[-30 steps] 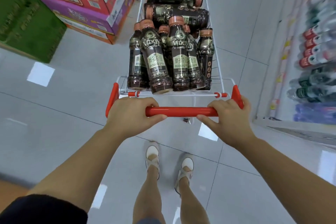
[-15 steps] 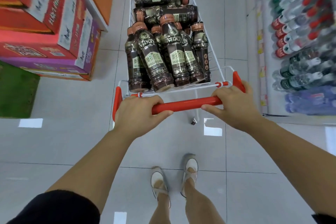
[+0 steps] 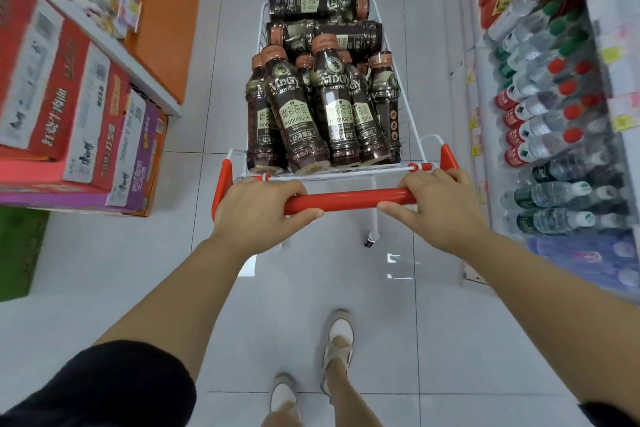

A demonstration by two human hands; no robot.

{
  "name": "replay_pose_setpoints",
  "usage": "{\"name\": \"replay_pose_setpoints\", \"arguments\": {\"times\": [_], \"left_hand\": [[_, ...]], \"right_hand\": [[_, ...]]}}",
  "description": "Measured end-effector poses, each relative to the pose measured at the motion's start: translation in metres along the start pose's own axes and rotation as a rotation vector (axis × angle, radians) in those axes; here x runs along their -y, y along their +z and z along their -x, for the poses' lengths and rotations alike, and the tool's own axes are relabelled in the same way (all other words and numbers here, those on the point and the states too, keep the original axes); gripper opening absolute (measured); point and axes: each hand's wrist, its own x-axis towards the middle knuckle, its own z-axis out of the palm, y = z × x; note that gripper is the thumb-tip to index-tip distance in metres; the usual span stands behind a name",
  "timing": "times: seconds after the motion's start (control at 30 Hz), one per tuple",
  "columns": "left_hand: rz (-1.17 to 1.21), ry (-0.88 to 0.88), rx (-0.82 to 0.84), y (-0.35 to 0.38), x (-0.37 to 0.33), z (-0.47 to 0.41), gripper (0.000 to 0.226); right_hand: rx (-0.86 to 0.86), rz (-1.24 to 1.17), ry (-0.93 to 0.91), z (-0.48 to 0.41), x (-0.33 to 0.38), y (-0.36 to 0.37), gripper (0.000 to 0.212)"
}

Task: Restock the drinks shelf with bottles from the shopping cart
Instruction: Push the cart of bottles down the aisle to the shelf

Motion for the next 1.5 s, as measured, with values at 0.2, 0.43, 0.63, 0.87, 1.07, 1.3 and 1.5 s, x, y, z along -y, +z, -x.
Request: {"name": "replay_pose_setpoints", "arguments": {"times": [0.2,0.43,0.63,0.87,1.07,1.3,1.5], "left_hand": [[-0.042,0.055,0.008,-0.014,0.002,-0.083,0.054],[-0.032,0.112,0.036,-0.031,0.003,-0.180,0.057],[-0.048,0.145,0.108,-0.053,-0.004,-0.264,0.041],[-0.060,0.169,0.106,-0.068,-0.013,-0.360,0.044],[-0.060,0.163,0.097,-0.083,-0.028,-0.439,0.041],[-0.065,0.162,0.114,-0.097,-0.035,-0.528,0.040],[-0.057,0.197,0.121,-0.114,-0.038,-0.605,0.042]], "right_hand": [[0.039,-0.008,0.041,-0.057,-0.037,-0.023,0.056],[0.040,-0.013,0.105,-0.126,-0.080,-0.044,0.060],[0.059,-0.052,0.141,-0.185,-0.120,-0.068,0.049],[0.049,-0.017,0.168,-0.256,-0.173,-0.090,0.057],[0.056,-0.023,0.167,-0.318,-0.222,-0.114,0.055],[0.052,-0.060,0.168,-0.388,-0.272,-0.139,0.047],[0.070,-0.050,0.201,-0.448,-0.312,-0.154,0.070]]}}
